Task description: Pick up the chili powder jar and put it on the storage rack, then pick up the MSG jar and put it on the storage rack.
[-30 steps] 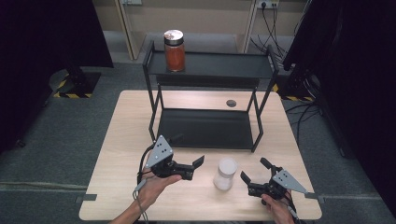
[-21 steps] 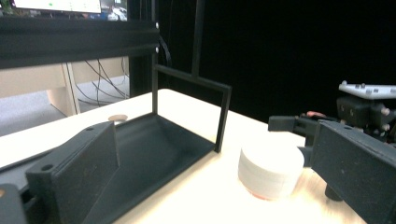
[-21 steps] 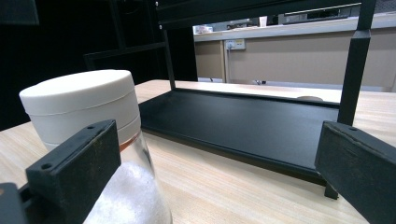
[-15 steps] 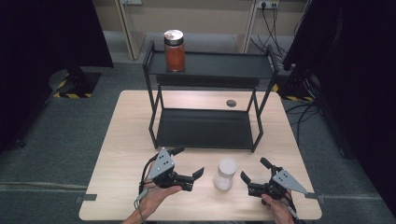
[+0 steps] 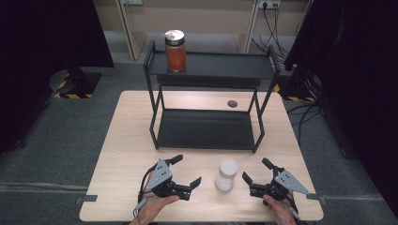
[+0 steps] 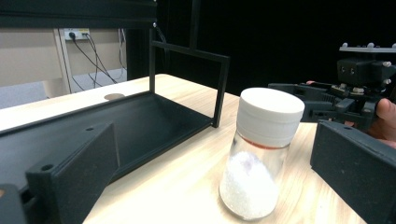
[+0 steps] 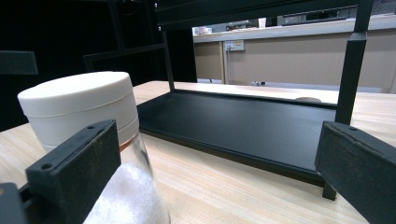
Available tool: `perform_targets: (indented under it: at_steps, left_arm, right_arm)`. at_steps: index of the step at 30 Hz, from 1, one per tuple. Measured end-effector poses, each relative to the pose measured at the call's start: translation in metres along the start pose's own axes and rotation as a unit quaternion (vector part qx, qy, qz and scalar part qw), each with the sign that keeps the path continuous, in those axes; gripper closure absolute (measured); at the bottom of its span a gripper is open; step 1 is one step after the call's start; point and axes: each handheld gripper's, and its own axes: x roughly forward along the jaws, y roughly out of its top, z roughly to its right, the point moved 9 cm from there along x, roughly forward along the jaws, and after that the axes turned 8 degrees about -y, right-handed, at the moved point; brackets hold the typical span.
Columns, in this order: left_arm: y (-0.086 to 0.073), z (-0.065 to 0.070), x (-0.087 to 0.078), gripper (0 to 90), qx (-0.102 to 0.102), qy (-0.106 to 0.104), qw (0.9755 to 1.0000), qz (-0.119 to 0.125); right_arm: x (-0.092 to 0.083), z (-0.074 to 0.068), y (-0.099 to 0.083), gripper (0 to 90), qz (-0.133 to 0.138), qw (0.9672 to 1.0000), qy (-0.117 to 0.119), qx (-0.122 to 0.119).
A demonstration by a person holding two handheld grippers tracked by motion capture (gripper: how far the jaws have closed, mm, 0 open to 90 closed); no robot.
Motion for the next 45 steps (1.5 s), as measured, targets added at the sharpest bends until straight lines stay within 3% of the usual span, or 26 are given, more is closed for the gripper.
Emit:
perform_targets:
  at_steps: [7,27,45]
  left_arm:
    - [-0.01,0.001,-0.003,0.5,0.008,0.005,0.9999,0.005]
    - [-0.038,0.002,-0.005,0.5,0.004,0.008,0.9999,0.012]
    - [-0.045,0.002,-0.007,0.5,0.003,0.013,0.9999,0.006]
  right_arm:
    - [0.0,0.0,0.0,0.4,0.002,1.0,-0.001,-0.001]
    - [-0.001,0.001,-0.001,0.4,0.004,1.0,-0.002,-0.004]
    - [-0.001,0.0,0.0,0.4,0.005,1.0,-0.001,-0.006]
